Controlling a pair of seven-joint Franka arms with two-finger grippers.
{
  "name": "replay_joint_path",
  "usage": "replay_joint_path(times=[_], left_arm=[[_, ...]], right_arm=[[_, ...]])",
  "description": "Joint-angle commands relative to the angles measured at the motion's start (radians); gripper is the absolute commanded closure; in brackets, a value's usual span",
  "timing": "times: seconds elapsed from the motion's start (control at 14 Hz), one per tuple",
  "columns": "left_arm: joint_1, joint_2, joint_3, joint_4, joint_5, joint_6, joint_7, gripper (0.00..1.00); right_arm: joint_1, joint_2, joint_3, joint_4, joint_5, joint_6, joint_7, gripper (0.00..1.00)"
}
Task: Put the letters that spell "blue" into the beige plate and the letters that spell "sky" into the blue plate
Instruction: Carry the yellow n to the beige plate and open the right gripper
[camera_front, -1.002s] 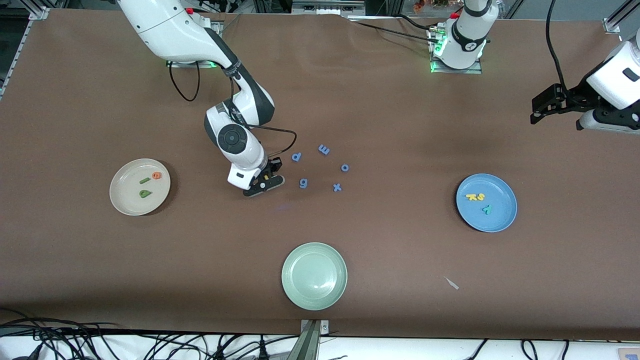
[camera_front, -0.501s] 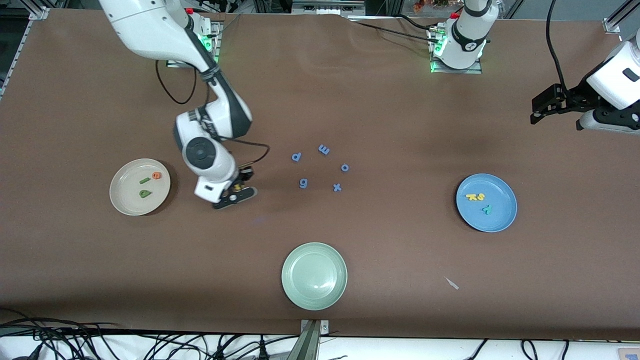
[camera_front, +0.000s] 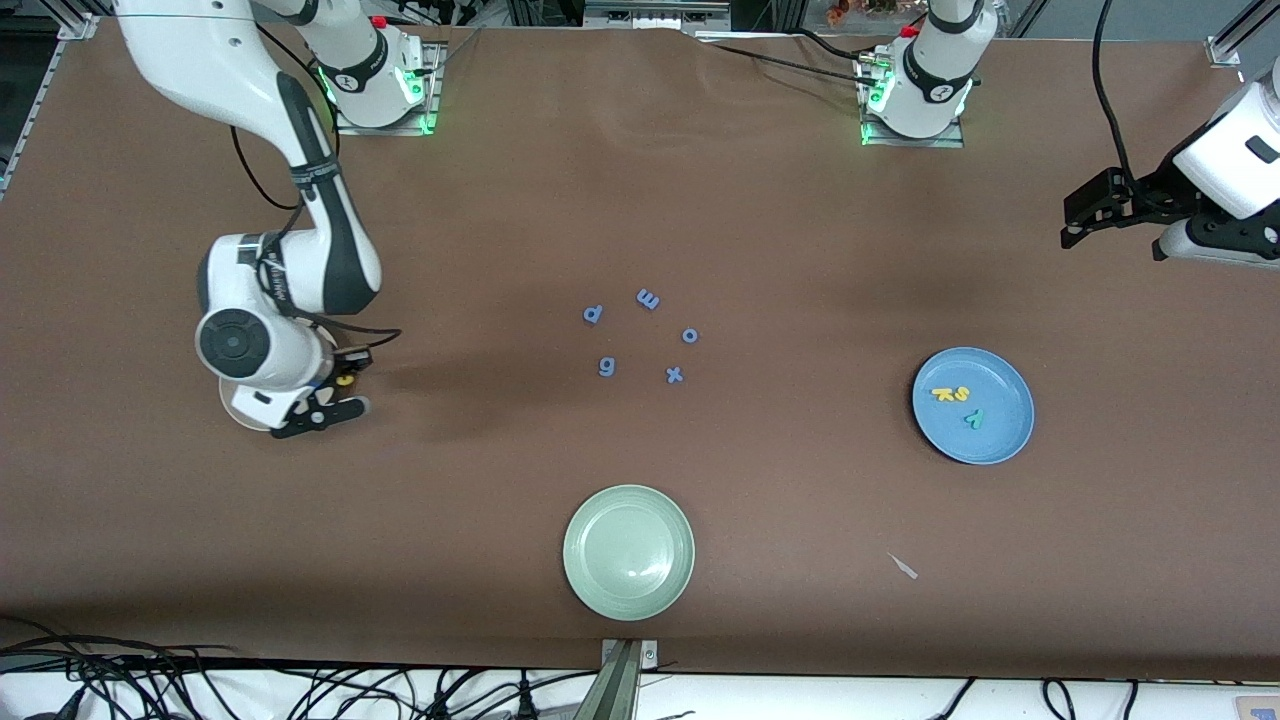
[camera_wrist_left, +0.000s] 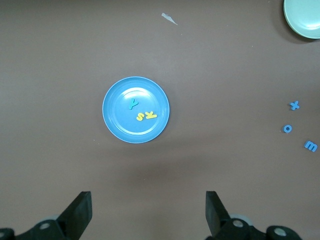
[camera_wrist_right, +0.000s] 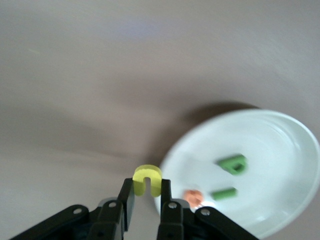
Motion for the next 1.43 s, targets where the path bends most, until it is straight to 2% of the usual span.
replay_joint_path(times=[0.0, 0.07, 0.14, 0.21, 0.5, 1.0, 1.36], left_arm=[[0.0, 0.016, 0.003, 0.035, -0.018, -0.023, -0.001, 0.0], [-0.002, 0.016, 0.001, 0.035, -0.018, -0.023, -0.001, 0.0], [-0.002, 0.016, 0.001, 0.035, -0.018, -0.023, -0.001, 0.0], [-0.002, 0.015, 0.003, 0.035, -0.018, -0.023, -0.001, 0.0], [-0.002, 0.016, 0.001, 0.035, -0.018, -0.023, -0.001, 0.0], [-0.002, 0.015, 0.001, 0.035, -0.018, -0.023, -0.001, 0.0], [-0.002, 0.015, 0.001, 0.035, -0.018, -0.023, -0.001, 0.0]], right_arm=[[-0.06, 0.006, -0.005, -0.008, 0.0, -0.013, -0.02, 0.94], [-0.077, 0.017, -0.005, -0.008, 0.002, -0.007, -0.019, 0.83], [-0.092, 0.02, -0.005, -0.006, 0.002, -0.005, -0.019, 0.46], [-0.102, 0.018, -0.005, -0.003, 0.008, -0.013, -0.017, 0.0], [-0.089, -0.017, 0.006, 0.014, 0.013, -0.046, -0.008, 0.0], [-0.051, -0.029, 0.012, 0.326, 0.016, -0.526, 0.004, 0.0], [-0.048, -0.12, 0.013, 0.363, 0.017, -0.626, 0.004, 0.0]])
